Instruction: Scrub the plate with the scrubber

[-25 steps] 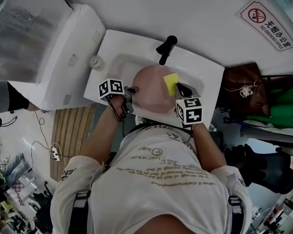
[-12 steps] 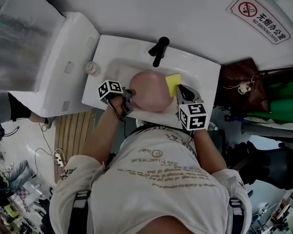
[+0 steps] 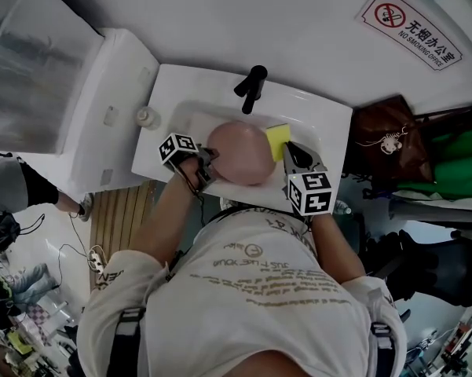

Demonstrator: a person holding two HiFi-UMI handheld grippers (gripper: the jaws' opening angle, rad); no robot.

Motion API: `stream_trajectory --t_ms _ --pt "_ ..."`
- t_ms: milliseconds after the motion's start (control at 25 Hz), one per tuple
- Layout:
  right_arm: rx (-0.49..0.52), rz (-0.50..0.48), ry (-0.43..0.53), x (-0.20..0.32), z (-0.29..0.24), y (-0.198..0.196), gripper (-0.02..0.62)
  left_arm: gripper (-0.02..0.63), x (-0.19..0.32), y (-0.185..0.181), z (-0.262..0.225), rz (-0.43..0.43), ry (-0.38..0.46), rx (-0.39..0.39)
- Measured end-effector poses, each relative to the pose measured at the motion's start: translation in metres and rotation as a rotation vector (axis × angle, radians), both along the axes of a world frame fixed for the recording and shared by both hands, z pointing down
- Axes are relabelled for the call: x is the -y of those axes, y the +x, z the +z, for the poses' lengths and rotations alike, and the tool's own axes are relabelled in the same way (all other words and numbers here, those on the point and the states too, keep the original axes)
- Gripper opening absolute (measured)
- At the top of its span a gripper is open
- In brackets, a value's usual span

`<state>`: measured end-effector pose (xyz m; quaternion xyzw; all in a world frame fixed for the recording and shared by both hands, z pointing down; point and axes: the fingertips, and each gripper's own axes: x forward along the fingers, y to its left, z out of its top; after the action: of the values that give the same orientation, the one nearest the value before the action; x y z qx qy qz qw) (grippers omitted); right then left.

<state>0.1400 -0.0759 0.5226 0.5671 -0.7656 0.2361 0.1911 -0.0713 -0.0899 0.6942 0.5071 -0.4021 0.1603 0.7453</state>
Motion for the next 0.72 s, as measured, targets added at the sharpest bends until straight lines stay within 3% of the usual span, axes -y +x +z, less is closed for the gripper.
stream_trajectory --t_ms 160,480,600,720 --pt "0.003 -0.003 -0.004 -0.001 0.001 0.001 0.035 0.172 0.001 0.000 -0.006 0.079 0.048 0.054" --pt "0.004 0.004 0.013 0.006 -0.004 0.003 0.035 0.173 0.028 -0.028 -0.033 0.203 0.252 0.283" --pt "0.009 0.021 0.041 0.011 -0.011 0.001 0.035 0.064 0.044 -0.036 -0.056 0.260 0.384 0.386" --pt "0.020 0.049 0.088 0.019 -0.023 0.000 0.035 0.027 0.062 -0.035 -0.088 0.314 0.553 0.462"
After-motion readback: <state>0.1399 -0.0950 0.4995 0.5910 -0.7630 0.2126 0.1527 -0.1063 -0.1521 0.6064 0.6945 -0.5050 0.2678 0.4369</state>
